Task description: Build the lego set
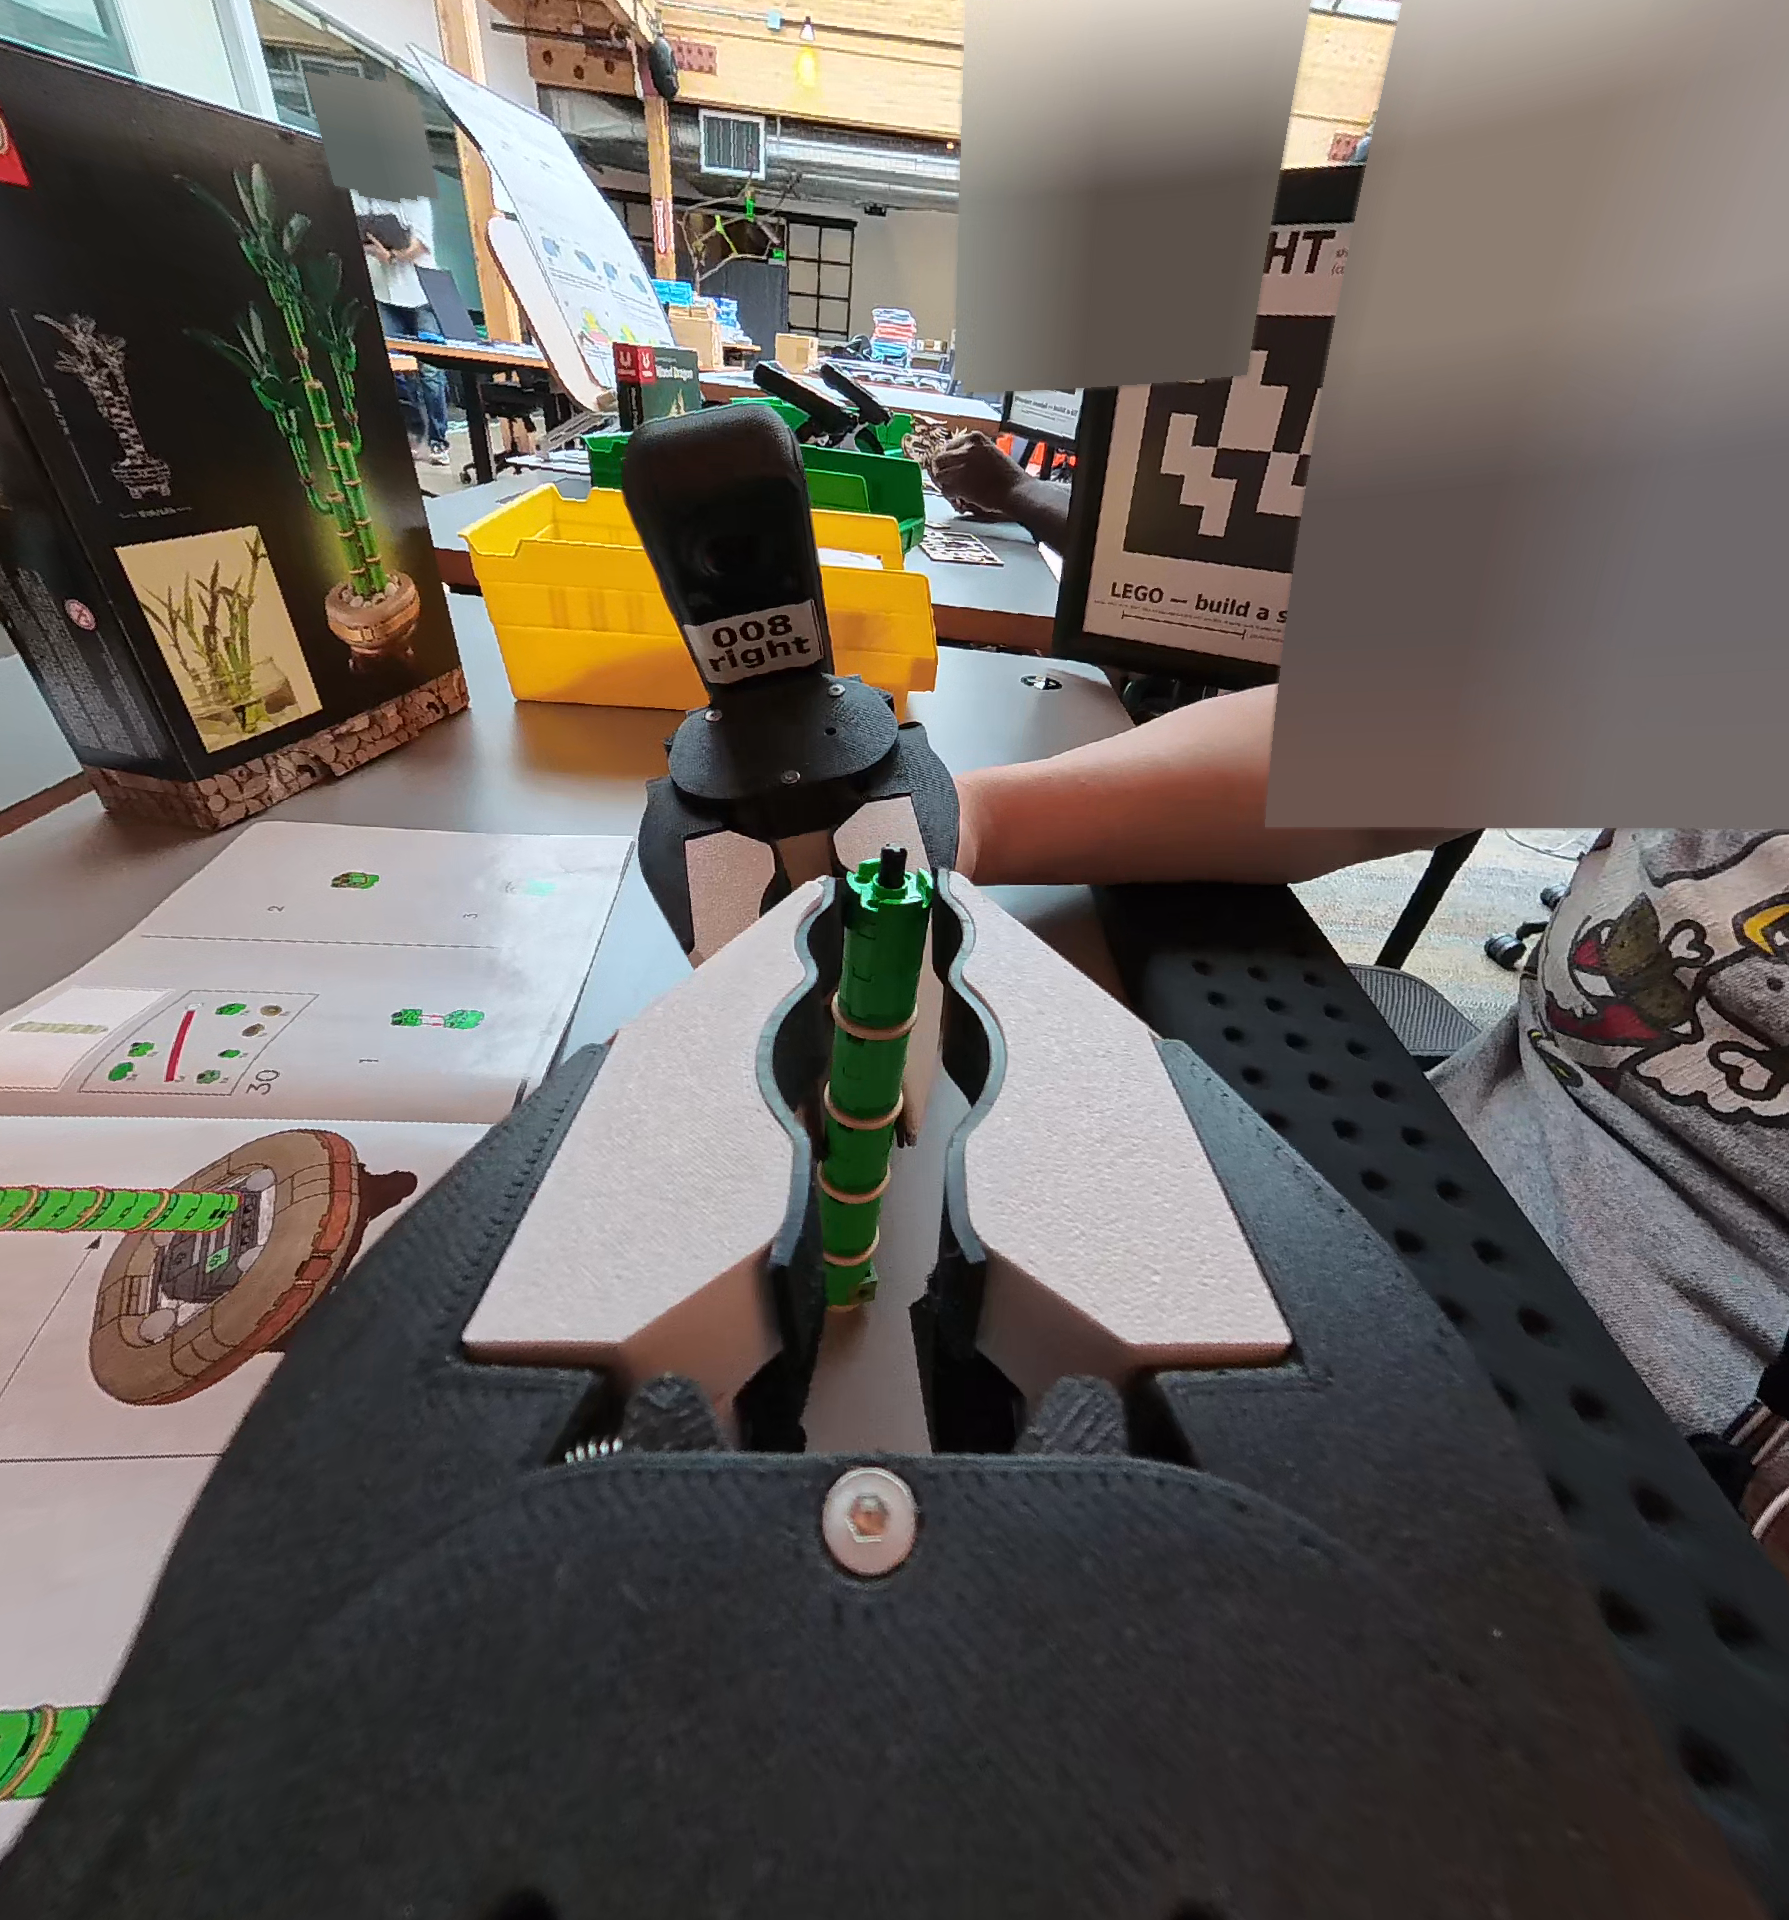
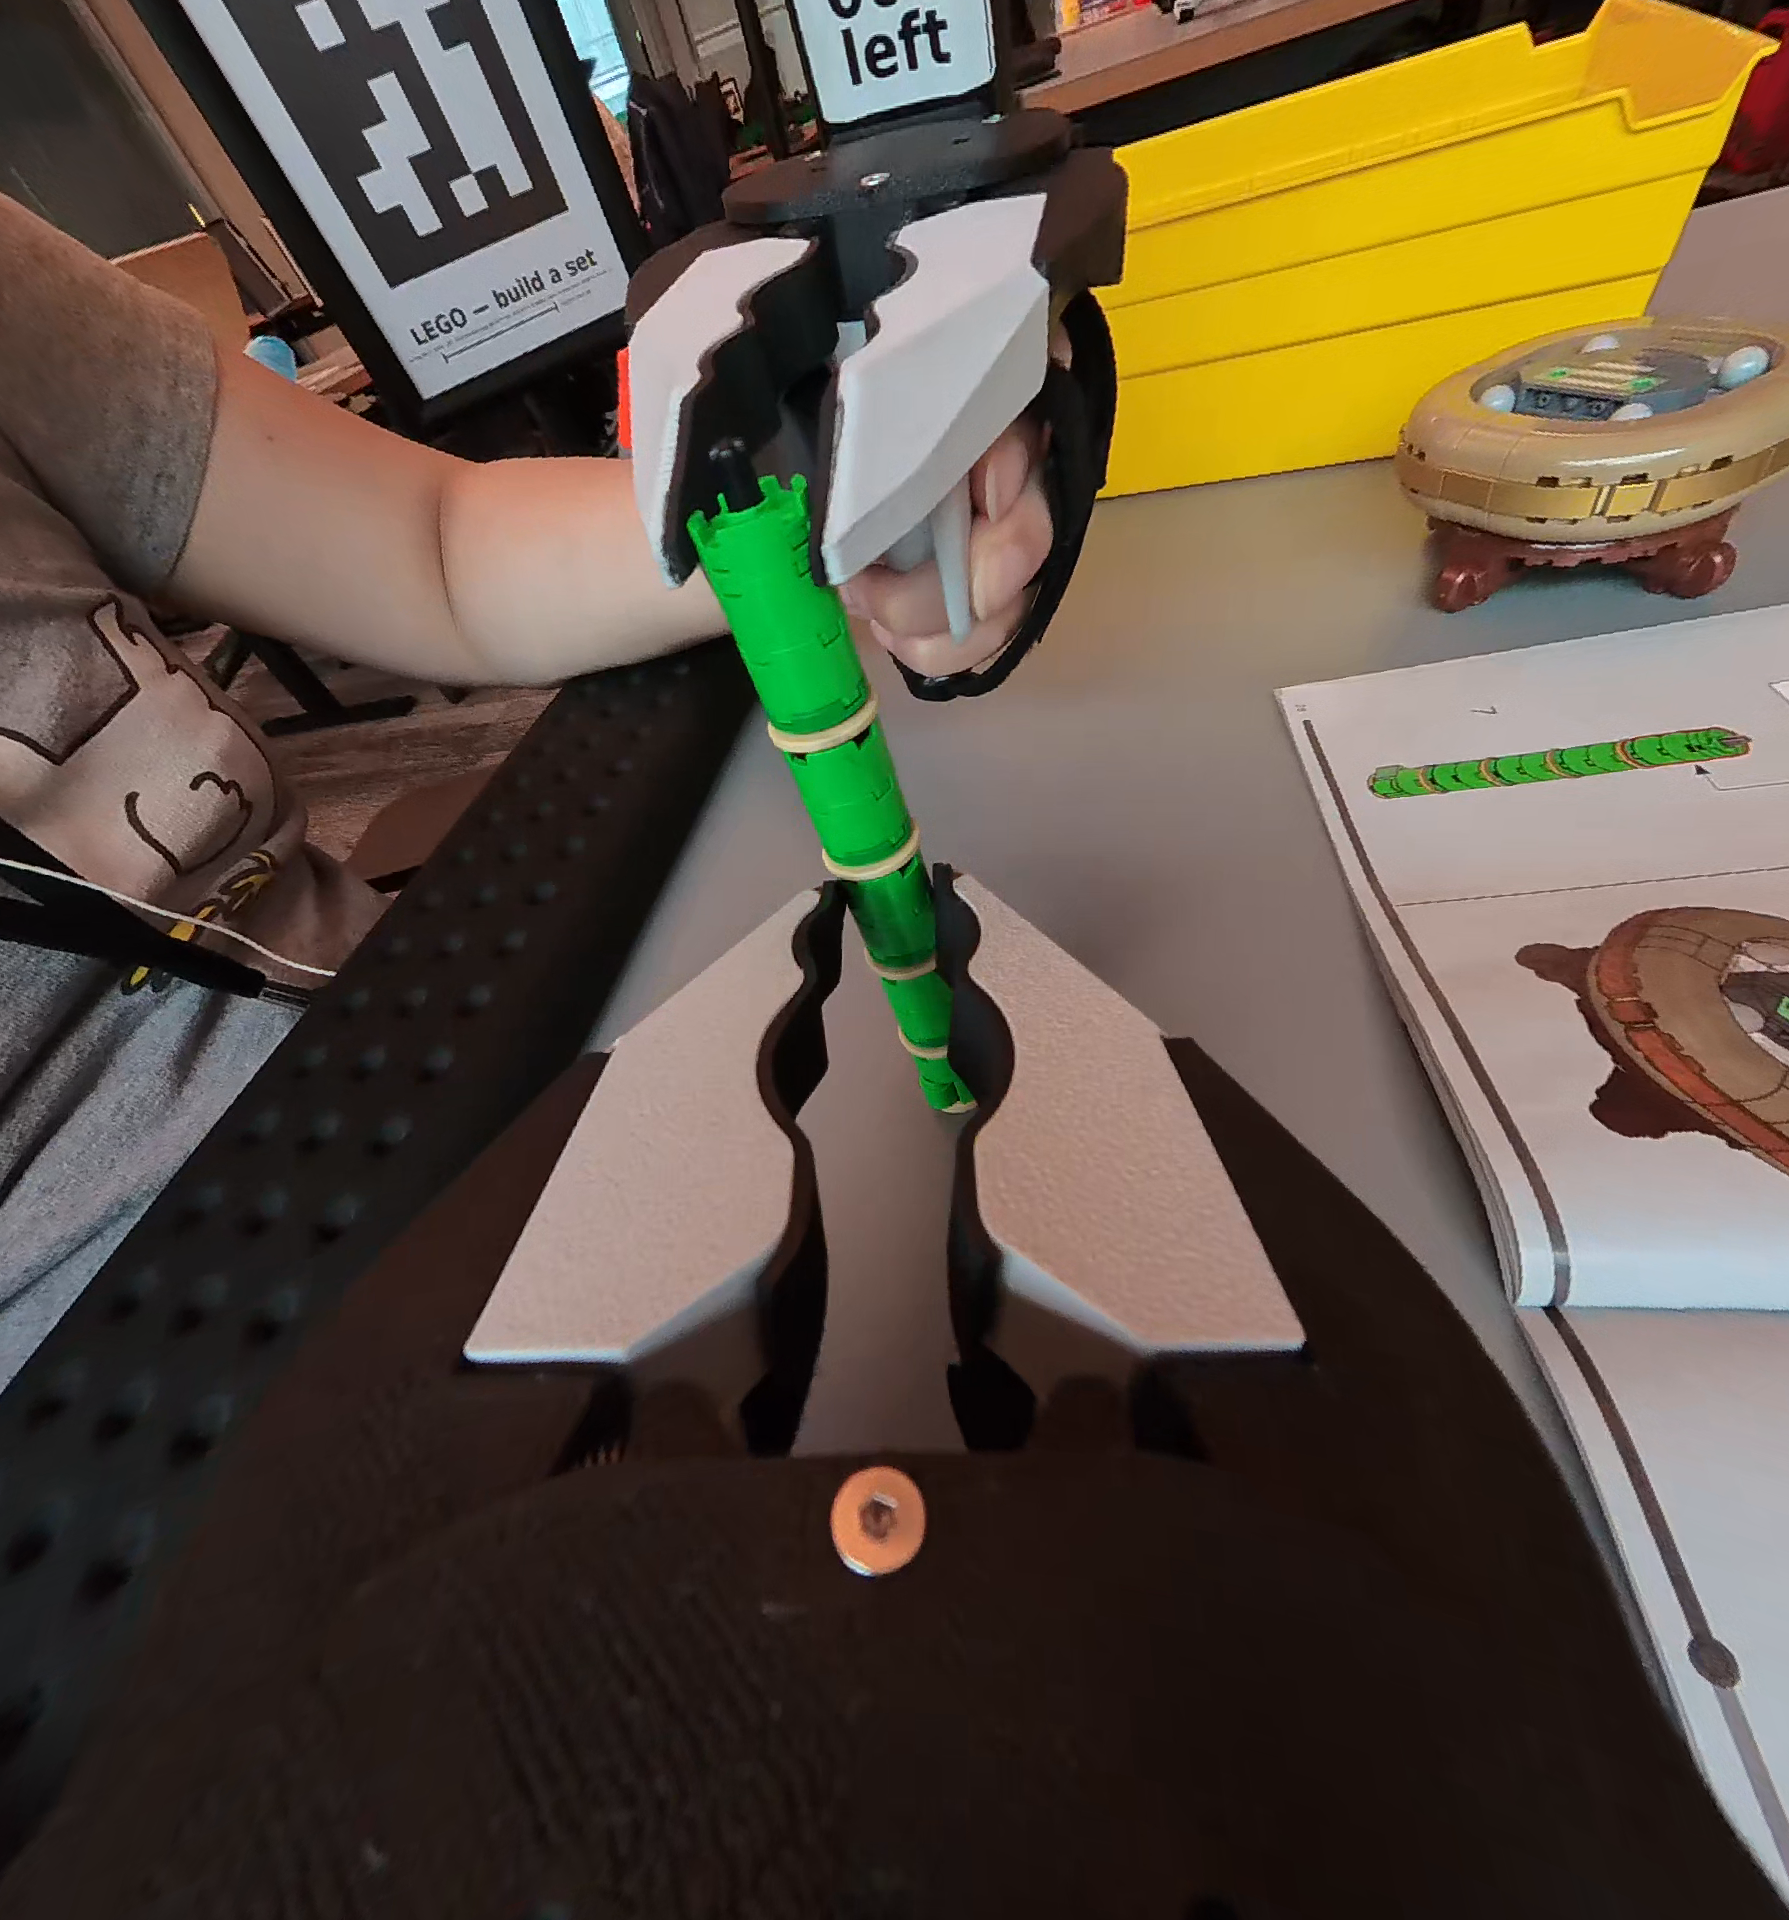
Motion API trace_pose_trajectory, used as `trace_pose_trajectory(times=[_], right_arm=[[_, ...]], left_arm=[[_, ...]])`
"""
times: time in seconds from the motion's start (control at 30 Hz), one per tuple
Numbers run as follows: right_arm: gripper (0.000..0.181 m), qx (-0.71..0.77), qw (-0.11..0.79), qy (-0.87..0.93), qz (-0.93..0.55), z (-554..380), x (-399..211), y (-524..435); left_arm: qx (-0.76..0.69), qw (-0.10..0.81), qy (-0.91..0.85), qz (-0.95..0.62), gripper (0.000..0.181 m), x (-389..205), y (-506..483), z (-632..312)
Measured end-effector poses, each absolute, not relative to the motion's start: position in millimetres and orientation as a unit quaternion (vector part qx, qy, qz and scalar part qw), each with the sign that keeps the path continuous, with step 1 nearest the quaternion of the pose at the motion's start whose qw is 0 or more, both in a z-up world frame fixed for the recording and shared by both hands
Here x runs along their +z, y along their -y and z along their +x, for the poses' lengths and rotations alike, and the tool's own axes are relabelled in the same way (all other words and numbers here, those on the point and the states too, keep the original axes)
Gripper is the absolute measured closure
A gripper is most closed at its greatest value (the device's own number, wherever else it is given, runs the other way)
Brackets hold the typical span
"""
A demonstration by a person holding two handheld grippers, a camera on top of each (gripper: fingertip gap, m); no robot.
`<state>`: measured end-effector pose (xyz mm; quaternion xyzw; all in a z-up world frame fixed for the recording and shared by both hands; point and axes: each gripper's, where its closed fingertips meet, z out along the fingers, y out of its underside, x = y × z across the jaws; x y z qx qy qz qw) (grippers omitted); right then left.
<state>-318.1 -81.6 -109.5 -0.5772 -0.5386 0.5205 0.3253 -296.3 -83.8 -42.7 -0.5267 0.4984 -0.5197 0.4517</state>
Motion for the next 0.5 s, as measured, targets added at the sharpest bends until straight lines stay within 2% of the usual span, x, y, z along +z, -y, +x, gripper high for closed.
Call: trace_pose_trajectory(times=[0.5], right_arm=[[0.165, 0.489, 0.329, 0.562, -0.58, -317.0, -114.2, 81.9]], left_arm=[[-0.524, 0.447, -0.498, -0.527, 0.166, -43.0, 83.8, -296.9]])
